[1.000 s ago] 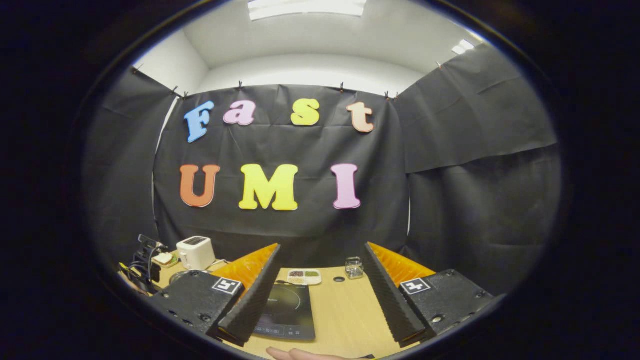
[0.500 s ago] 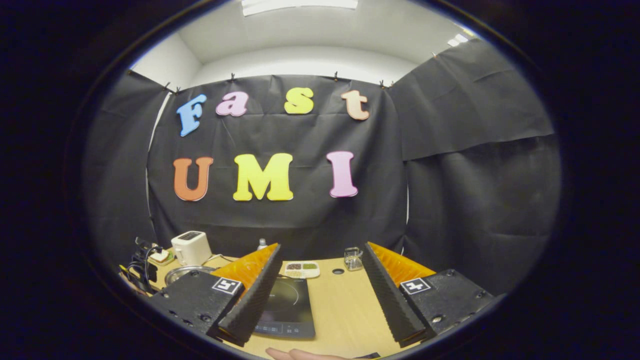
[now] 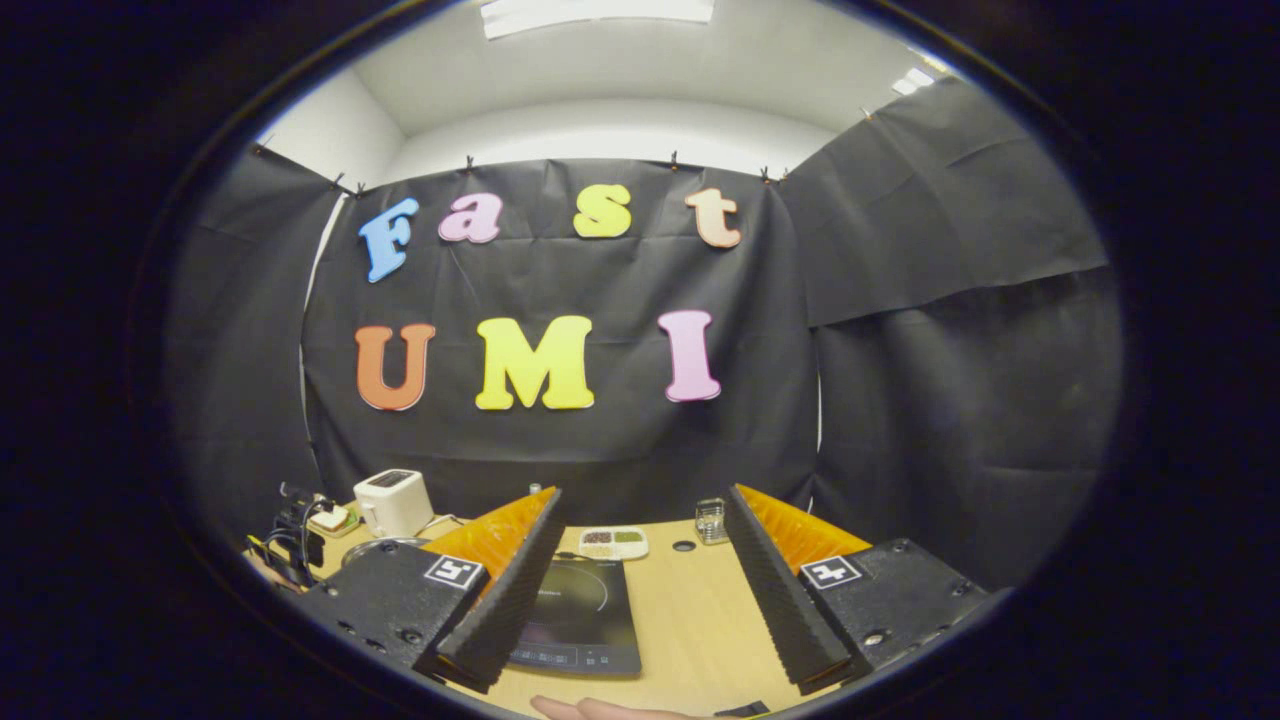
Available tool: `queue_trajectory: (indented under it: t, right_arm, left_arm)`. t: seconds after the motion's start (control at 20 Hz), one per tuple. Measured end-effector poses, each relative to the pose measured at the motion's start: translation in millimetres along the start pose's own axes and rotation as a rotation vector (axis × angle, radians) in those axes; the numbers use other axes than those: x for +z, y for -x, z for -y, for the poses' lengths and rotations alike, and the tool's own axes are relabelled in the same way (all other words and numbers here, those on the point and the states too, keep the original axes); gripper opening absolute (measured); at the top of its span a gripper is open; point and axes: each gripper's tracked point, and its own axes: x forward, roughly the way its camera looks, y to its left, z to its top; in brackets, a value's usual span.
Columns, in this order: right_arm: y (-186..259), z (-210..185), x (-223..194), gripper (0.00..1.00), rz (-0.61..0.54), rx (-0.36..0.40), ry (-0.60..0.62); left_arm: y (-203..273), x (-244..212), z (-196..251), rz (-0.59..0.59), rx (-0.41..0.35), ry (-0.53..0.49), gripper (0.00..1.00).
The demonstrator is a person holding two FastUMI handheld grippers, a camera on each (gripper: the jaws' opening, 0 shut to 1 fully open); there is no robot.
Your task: First push the handle of the pot to place it horizontally, then grasp the pot with both hands and set it on the induction cooktop.
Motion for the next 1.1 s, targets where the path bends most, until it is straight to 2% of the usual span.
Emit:
queue_trajectory:
  t: [0.05, 0.1, 0.15, 0.2, 0.4, 0.5, 0.55, 0.6, 0.65, 0.95, 1.1]
  right_arm:
    - [3.3, -0.5, 4.4, 0.99, 0.017, -0.003, 0.008]
    - [6.1, 0.9, 11.4, 1.0, 0.04, -0.013, 0.012]
    - [8.2, 1.1, 16.8, 0.99, 0.064, -0.017, 0.015]
    - [10.2, 0.3, 20.7, 0.99, 0.08, -0.015, 0.021]
    - [11.3, 5.9, 27.5, 0.99, 0.13, -0.03, 0.022]
    - [10.5, 1.3, 22.1, 1.0, 0.111, -0.011, 0.005]
    - [9.6, -1.3, 18.8, 0.99, 0.088, 0.007, -0.003]
    - [7.4, -1.2, 17.9, 1.0, 0.072, 0.017, -0.014]
    - [4.8, 0.1, 21.3, 0.99, 0.061, 0.022, -0.027]
    - [-14.2, -8.3, 42.4, 0.99, 0.069, 0.029, -0.012]
    - [-17.8, -22.1, 43.7, 0.99, 0.06, 0.058, 0.002]
  left_arm:
    - [-0.4, -0.8, -3.2, -0.004, 0.006, -0.003, 0.1]
    - [-1.9, -0.2, -7.3, -0.006, 0.013, -0.01, 0.0]
    - [-4.1, 0.8, -11.5, -0.008, 0.015, -0.012, 0.1]
    - [-4.1, 2.5, -13.8, -0.012, 0.013, -0.01, 0.0]
    - [-7.9, 5.3, -25.7, -0.02, 0.02, -0.002, 0.0]
    - [-10.7, 7.1, -34.1, -0.022, 0.028, -0.001, 0.0]
    - [-12.4, 8.6, -37.4, -0.025, 0.029, 0.006, 0.1]
    - [-13.8, 9.6, -40.3, -0.027, 0.03, 0.015, 0.1]
    - [-14.9, 11.5, -43.6, -0.032, 0.032, 0.022, 0.0]
    - [-28.0, 25.5, -70.1, -0.054, 0.076, 0.04, 0.0]
    - [-37.6, 30.4, -83.5, -0.077, 0.095, 0.055, 0.0]
